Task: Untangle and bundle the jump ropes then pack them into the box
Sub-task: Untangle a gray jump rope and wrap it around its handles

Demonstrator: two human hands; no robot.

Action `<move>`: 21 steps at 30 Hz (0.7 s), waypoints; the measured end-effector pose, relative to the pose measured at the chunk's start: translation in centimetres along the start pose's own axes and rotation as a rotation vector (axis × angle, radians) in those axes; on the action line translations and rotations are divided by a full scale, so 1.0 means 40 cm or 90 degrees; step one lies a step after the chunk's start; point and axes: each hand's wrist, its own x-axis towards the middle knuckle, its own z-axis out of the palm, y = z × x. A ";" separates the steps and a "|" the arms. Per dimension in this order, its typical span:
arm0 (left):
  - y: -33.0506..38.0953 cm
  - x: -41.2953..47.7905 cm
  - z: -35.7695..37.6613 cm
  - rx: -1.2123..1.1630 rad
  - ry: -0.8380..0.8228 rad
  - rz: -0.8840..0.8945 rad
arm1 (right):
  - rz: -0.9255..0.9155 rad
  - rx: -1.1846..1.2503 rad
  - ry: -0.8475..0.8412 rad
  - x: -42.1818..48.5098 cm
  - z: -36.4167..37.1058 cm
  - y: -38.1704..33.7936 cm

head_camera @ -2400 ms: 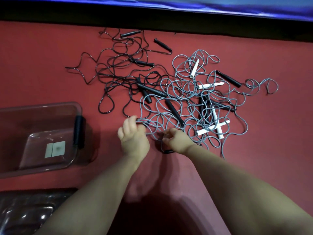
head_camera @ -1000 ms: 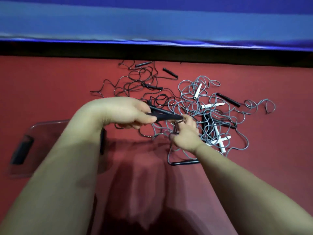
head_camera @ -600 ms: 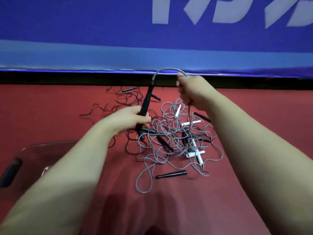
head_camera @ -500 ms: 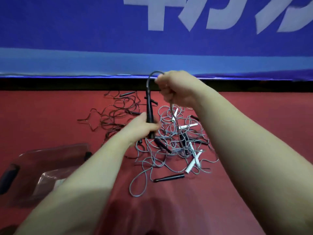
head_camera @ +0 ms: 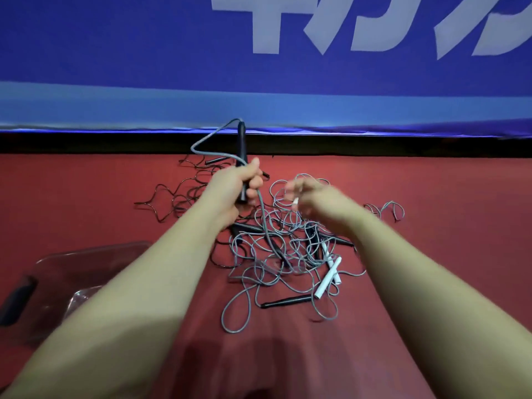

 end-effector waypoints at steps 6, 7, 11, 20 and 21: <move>0.070 -0.013 -0.004 -0.219 -0.018 -0.011 | 0.144 -0.470 -0.199 0.020 0.082 0.182; 0.075 -0.017 -0.011 -0.248 -0.018 -0.015 | 0.149 -0.486 -0.193 0.030 0.081 0.196; 0.084 -0.036 -0.028 -0.379 -0.056 -0.040 | 0.090 -0.318 -0.147 0.050 0.102 0.200; 0.095 -0.038 -0.070 -0.272 -0.062 -0.019 | -0.096 -0.059 0.092 0.053 0.152 0.064; 0.076 -0.031 -0.101 -0.226 -0.024 -0.012 | -0.130 -0.007 0.146 0.049 0.122 0.013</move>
